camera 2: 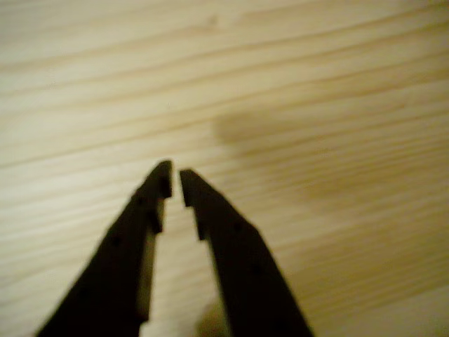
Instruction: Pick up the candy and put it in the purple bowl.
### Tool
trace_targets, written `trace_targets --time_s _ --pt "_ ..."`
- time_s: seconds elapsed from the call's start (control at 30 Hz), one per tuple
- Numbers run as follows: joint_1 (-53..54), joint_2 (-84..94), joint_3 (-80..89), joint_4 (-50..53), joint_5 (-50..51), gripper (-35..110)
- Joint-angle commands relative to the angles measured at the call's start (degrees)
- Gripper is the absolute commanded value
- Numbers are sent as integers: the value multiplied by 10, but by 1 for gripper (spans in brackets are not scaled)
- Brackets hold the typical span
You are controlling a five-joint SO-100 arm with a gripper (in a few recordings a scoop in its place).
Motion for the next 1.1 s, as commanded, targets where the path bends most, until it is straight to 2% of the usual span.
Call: trace_targets --time_s 0.0,0.2,0.43,0.7,1.0,1.07 --pt "8 7 -12 -16 2 -1" --pt "-18 -38 -63 -25 -6 -1" --pt "-50 -159 -196 -19 -24 -1" --pt "-183 -237 -350 4 -177 -1" --pt "-354 -450 -552 38 -339 -1" --pt "-377 -487 -584 40 -346 -1"
